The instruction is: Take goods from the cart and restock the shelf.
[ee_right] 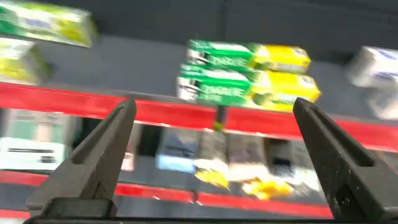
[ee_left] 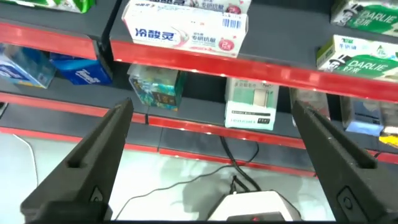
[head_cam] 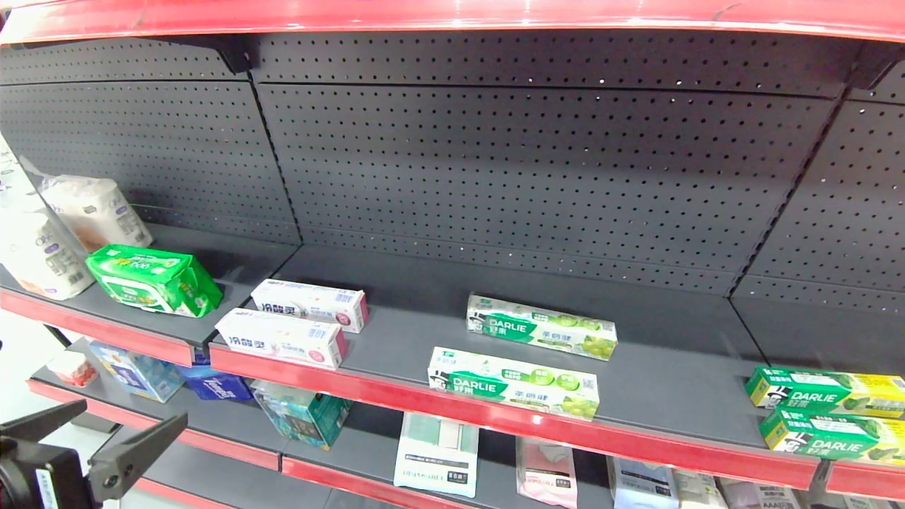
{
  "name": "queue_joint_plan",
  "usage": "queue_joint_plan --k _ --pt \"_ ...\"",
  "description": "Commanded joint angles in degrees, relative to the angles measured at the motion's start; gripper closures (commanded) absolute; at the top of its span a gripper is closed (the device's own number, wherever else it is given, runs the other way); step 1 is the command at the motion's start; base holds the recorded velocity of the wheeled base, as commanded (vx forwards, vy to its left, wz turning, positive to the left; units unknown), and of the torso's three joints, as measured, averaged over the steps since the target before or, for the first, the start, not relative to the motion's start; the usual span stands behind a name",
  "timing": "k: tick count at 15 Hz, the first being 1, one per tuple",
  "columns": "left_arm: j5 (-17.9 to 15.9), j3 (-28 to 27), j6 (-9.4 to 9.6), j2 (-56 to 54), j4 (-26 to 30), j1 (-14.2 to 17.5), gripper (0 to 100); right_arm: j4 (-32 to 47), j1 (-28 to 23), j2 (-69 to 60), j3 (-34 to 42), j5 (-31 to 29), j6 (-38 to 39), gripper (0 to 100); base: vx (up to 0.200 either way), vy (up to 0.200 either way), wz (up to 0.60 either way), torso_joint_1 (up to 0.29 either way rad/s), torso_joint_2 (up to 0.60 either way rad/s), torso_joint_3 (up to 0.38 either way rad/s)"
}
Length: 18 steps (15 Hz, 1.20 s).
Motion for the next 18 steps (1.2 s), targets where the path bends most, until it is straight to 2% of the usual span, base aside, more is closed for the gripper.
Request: queue_joint_plan --k 1,2,3,6,8,10,18 --pt "0.0 0.4 -0.01 1.6 -0.1 -0.1 0 -2.6 0.3 -2.5 1.4 1.2 0.2 0 0.0 0.0 0.0 0.0 0.0 0.0" --pt "0.0 0.6 -0.01 2.1 -0.1 -0.1 0 -3.6 0.3 -2.5 1.9 10.4 0.6 0 0.0 0.0 0.0 0.0 0.0 0.0" --pt "-0.1 0.6 -0.1 2.6 -0.2 -0.1 0 -2.5 0.3 -2.5 2.0 15.2 0.8 0 0.0 0.0 0.0 0.0 0.0 0.0" --pt "-0.1 0.0 -0.1 3.5 -0.3 -0.1 0 0.0 0.2 -2.5 2.0 12.9 3.3 0 0.0 0.0 0.0 0.0 0.0 0.0" --pt "0.0 0.5 -0.54 3.4 -0.3 -0.1 0 0.0 -2.3 -5.6 2.0 10.8 5.2 0 0.0 0.0 0.0 0.0 0.0 0.0" --pt "-0.1 0.7 -1.24 3.5 -0.3 -0.1 0 0.1 -2.8 -7.3 2.0 10.8 5.0 0 0.0 0.0 0.0 0.0 0.0 0.0" --pt "-0.1 0.7 -1.15 3.6 -0.3 -0.1 0 0.1 -2.8 -7.3 2.0 10.7 5.2 0 0.0 0.0 0.0 0.0 0.0 0.0"
